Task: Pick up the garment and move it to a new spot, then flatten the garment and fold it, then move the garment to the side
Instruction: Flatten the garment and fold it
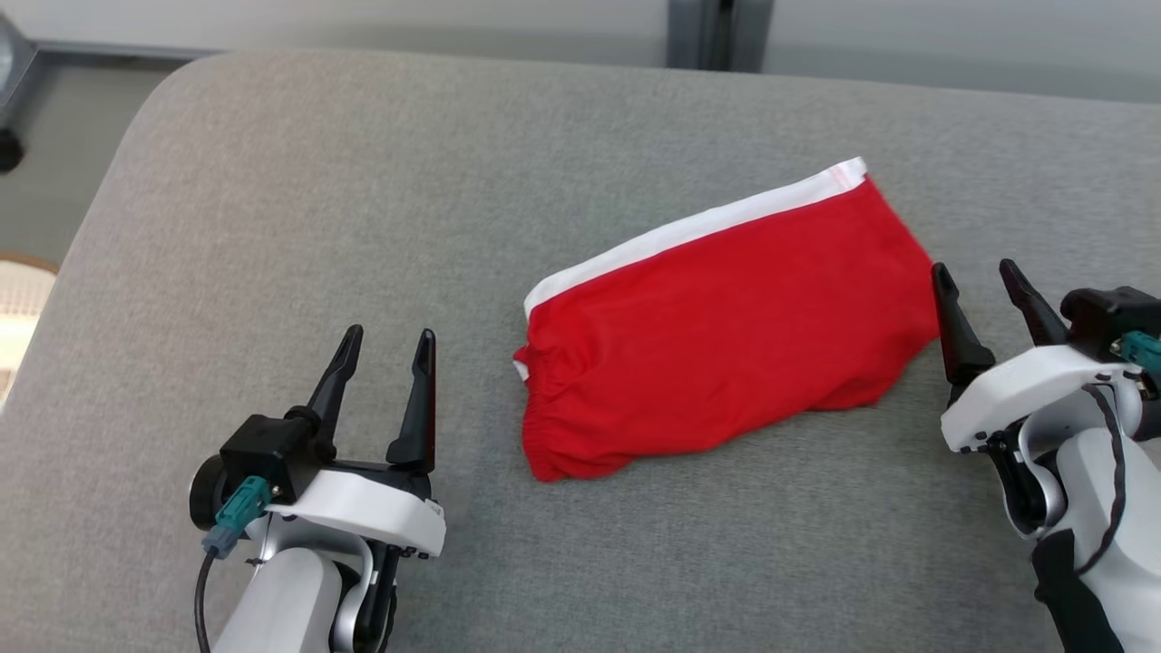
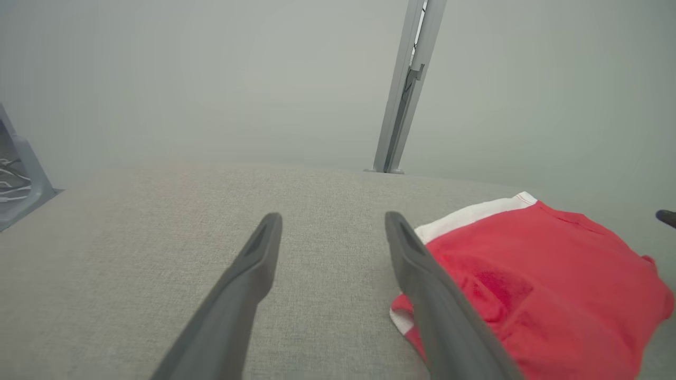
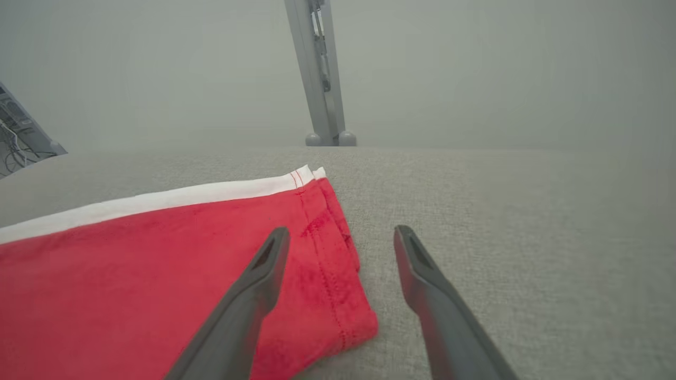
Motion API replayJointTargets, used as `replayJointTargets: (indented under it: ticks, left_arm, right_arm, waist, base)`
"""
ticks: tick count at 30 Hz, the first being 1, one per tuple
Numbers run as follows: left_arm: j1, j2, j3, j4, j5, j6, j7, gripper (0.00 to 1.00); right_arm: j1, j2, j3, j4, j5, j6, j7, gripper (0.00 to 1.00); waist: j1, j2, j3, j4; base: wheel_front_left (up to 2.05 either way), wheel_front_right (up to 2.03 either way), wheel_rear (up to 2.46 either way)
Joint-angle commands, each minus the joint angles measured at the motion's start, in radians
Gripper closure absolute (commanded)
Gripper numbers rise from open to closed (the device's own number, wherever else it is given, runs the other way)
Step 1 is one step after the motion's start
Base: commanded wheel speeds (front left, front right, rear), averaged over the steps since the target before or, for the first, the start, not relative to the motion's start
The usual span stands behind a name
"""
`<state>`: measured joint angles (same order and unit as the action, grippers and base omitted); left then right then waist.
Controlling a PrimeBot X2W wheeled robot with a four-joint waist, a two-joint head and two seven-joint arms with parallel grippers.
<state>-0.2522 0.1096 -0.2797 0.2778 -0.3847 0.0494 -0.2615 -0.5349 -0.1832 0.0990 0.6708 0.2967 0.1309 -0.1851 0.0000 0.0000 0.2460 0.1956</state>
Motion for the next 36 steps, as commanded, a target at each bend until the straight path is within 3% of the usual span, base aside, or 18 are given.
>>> replayJointTargets:
  ticks: [1,12,13,14,15,20,25,36]
  left_arm:
    - [-0.014,0.002,0.001,-0.003,0.006,-0.006,-0.004,0.00]
    - [-0.056,-0.024,-0.002,-0.010,0.026,-0.026,-0.004,0.00]
    - [-0.059,-0.026,-0.001,-0.010,0.027,-0.027,-0.004,0.00]
    - [-0.061,-0.027,0.000,-0.010,0.030,-0.028,-0.004,0.00]
    - [-0.062,-0.028,0.001,-0.009,0.032,-0.028,-0.004,0.00]
    - [-0.051,-0.033,0.015,-0.010,0.038,-0.030,-0.004,0.00]
    - [-0.036,-0.030,0.026,-0.005,0.045,-0.033,-0.004,0.00]
    - [0.000,-0.009,0.042,0.007,0.047,-0.022,-0.003,0.00]
  right_arm:
    - [-0.010,-0.008,0.000,0.008,0.006,0.000,-0.004,0.00]
    - [-0.175,-0.001,0.062,0.294,0.041,0.000,-0.017,0.00]
    - [-0.181,0.005,0.072,0.308,0.047,0.000,-0.018,0.14]
    - [-0.185,0.012,0.080,0.317,0.058,0.000,-0.018,0.93]
    - [-0.190,0.016,0.087,0.322,0.068,0.000,-0.024,1.00]
    - [-0.167,0.031,0.112,0.303,0.122,0.000,-0.057,1.00]
    - [-0.086,0.038,0.117,0.209,0.167,0.000,-0.077,1.00]
    - [0.281,0.090,-0.088,-0.126,0.130,0.000,-0.079,1.00]
  waist:
    - [0.0000,0.0000,0.026,0.025]
    - [0.0000,0.0000,0.099,0.054]
    - [0.0000,0.0000,0.101,0.052]
    - [0.0000,0.0000,0.102,0.049]
    - [0.0000,0.0000,0.103,0.045]
    - [0.0000,0.0000,0.093,0.016]
    - [0.0000,0.0000,0.072,-0.025]
    - [0.0000,0.0000,0.003,-0.092]
  base:
    - [0.00,0.00,0.00]
    - [0.00,0.00,0.00]
    - [0.00,0.00,0.00]
    - [0.00,0.00,0.00]
    - [0.00,0.00,0.00]
    - [0.00,0.00,0.00]
    - [0.00,0.00,0.00]
    - [0.00,0.00,0.00]
